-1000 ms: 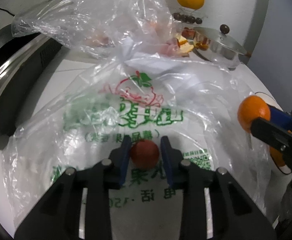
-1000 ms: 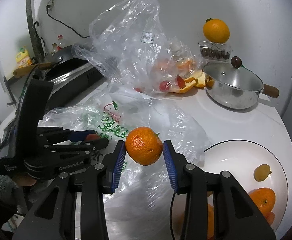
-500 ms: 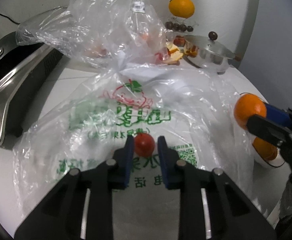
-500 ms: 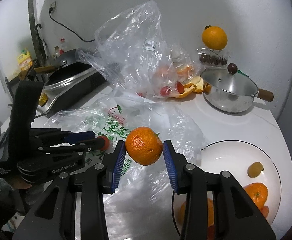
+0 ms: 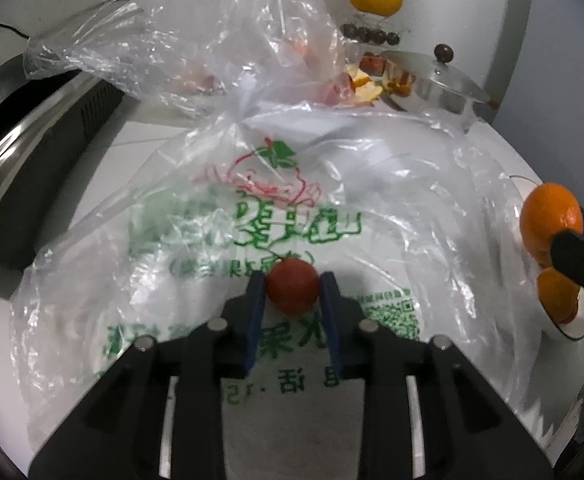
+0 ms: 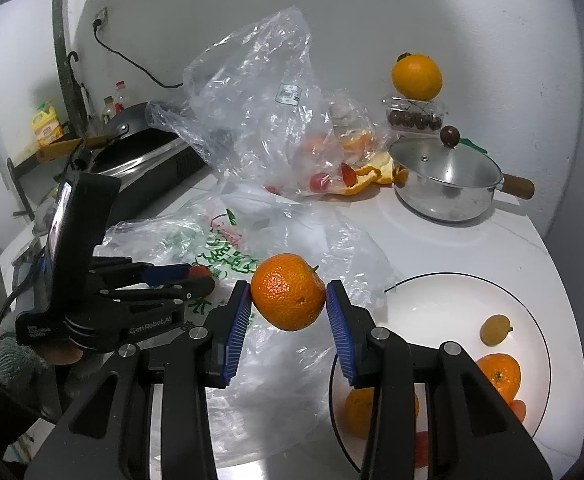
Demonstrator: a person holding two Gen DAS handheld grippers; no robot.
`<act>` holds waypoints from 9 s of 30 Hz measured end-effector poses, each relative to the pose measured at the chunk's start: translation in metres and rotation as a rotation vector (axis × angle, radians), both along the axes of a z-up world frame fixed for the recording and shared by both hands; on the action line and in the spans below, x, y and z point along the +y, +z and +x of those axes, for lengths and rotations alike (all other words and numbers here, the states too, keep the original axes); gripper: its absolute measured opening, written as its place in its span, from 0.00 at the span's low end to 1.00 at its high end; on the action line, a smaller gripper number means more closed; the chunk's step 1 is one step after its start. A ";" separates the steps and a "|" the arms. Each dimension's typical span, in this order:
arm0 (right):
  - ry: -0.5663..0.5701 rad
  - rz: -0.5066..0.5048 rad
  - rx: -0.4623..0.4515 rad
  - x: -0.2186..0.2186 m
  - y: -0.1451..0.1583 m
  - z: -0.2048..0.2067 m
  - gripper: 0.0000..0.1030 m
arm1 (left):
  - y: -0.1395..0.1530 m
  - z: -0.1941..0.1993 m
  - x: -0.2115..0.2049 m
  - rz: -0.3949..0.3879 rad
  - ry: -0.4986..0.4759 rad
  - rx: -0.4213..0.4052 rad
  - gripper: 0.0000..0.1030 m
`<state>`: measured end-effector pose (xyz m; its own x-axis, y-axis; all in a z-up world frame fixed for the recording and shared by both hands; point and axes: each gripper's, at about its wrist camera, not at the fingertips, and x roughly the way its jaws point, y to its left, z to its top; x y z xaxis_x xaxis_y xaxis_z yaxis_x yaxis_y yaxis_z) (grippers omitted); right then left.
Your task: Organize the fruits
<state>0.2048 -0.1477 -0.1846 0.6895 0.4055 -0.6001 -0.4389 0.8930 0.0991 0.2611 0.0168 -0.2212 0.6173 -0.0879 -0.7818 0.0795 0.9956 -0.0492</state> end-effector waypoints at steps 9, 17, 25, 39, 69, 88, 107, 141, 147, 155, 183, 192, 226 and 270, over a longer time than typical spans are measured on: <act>-0.004 0.003 0.005 -0.003 -0.002 0.003 0.40 | 0.008 -0.007 -0.002 -0.015 -0.017 -0.027 0.27; -0.003 0.007 -0.010 -0.006 0.002 -0.004 0.40 | 0.029 -0.021 -0.011 -0.022 -0.036 -0.065 0.27; -0.014 0.019 -0.033 -0.017 0.011 -0.016 0.40 | 0.049 -0.036 -0.023 -0.037 -0.050 -0.114 0.27; -0.042 0.032 -0.047 -0.054 0.015 -0.030 0.40 | 0.065 -0.054 -0.068 -0.055 -0.105 -0.141 0.27; -0.192 0.067 -0.028 -0.150 0.001 -0.022 0.40 | 0.058 -0.039 -0.157 -0.001 -0.239 -0.111 0.27; -0.148 0.100 0.011 -0.152 -0.015 0.015 0.40 | 0.038 0.003 -0.182 -0.005 -0.269 -0.080 0.27; -0.103 0.127 0.092 -0.137 -0.034 0.052 0.41 | 0.027 0.026 -0.175 -0.019 -0.241 -0.027 0.28; -0.154 0.077 0.008 -0.121 0.011 -0.006 0.41 | 0.084 -0.050 -0.140 -0.029 -0.204 -0.179 0.69; -0.149 0.068 -0.013 -0.115 0.021 -0.025 0.41 | 0.096 -0.072 -0.129 -0.039 -0.187 -0.207 0.70; -0.133 0.051 -0.035 -0.101 0.030 -0.054 0.41 | 0.111 -0.110 -0.111 -0.069 -0.165 -0.242 0.75; -0.084 0.020 -0.209 -0.045 0.088 -0.167 0.46 | 0.172 -0.234 -0.041 -0.034 -0.038 -0.413 0.75; -0.067 0.027 -0.293 -0.037 0.118 -0.196 0.46 | 0.196 -0.268 -0.024 -0.017 0.047 -0.534 0.89; -0.057 0.058 -0.471 -0.024 0.196 -0.218 0.72 | 0.278 -0.302 0.003 0.015 0.138 -0.744 0.94; -0.104 0.053 -0.432 -0.036 0.179 -0.189 0.72 | 0.271 -0.277 -0.011 0.001 0.106 -0.724 0.94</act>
<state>0.0160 -0.1837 -0.0055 0.9110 0.3434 -0.2283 -0.3585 0.9331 -0.0272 -0.0159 0.0063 0.0494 0.9845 0.0011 -0.1751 -0.0047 0.9998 -0.0201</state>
